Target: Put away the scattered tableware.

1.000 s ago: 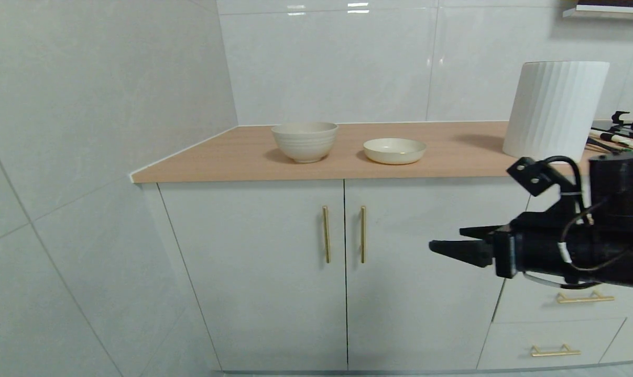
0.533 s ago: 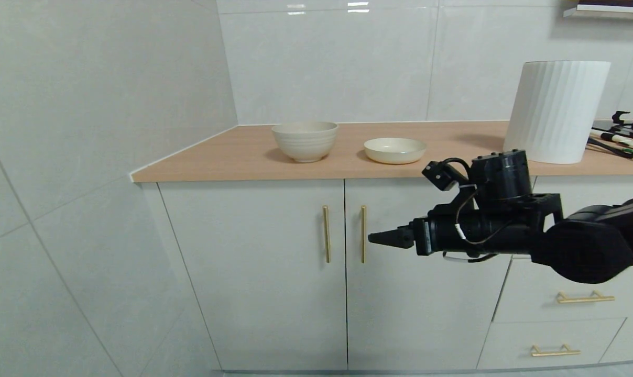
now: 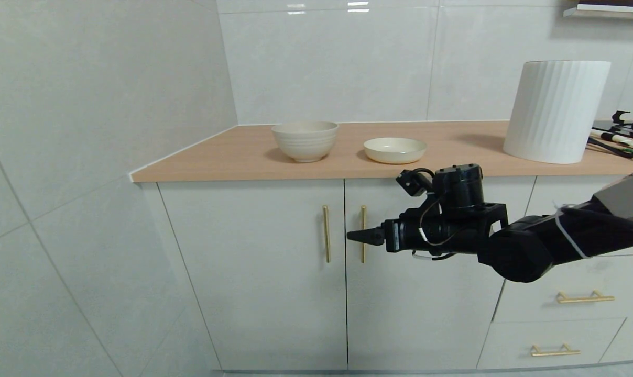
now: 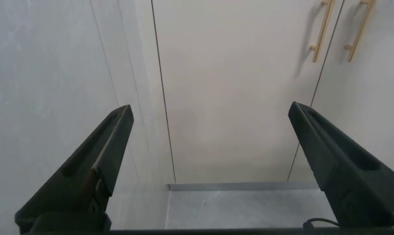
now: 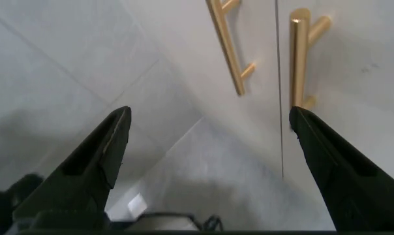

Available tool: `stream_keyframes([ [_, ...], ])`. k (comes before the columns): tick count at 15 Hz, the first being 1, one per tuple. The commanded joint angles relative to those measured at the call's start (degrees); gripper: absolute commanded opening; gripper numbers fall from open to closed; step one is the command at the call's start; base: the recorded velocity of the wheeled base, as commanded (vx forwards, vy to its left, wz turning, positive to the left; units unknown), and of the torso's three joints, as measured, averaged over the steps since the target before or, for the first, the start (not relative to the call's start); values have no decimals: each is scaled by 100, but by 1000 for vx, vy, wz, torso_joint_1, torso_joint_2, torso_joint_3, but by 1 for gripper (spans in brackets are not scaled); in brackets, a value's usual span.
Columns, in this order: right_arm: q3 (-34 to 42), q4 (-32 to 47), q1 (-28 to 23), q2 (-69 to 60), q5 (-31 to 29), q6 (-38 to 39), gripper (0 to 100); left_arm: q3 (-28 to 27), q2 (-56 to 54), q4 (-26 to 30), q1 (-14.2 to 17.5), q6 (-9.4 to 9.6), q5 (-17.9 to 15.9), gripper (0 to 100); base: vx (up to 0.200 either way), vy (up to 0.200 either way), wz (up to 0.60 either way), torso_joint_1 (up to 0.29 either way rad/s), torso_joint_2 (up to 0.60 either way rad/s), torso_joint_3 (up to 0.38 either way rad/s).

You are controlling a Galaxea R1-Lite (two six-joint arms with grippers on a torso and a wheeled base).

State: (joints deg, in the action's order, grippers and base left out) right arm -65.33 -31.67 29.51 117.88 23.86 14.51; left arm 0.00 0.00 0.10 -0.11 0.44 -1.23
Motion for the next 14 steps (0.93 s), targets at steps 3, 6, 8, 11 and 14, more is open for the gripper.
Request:
stream_keyframes([
  [3, -173, -357, 55, 560, -83, 430, 100, 0, 0, -1, 2, 0, 0, 100, 0, 0, 0, 0, 0, 0],
  [6, -331, -612, 46, 824, -338, 465, 100, 0, 0, -1, -7, 0, 0, 100, 0, 0, 0, 0, 0, 0],
  [8, -349, -639, 46, 903, -478, 457, 100, 0, 0, -1, -7, 0, 0, 100, 0, 0, 0, 0, 0, 0],
  [11, -358, -973, 46, 1026, -505, 483, 100, 0, 0, -1, 2, 0, 0, 100, 0, 0, 0, 0, 0, 0],
  [14, -428, -1122, 63, 1123, -505, 720, 100, 0, 0, -1, -7, 0, 0, 100, 0, 0, 0, 0, 0, 0],
])
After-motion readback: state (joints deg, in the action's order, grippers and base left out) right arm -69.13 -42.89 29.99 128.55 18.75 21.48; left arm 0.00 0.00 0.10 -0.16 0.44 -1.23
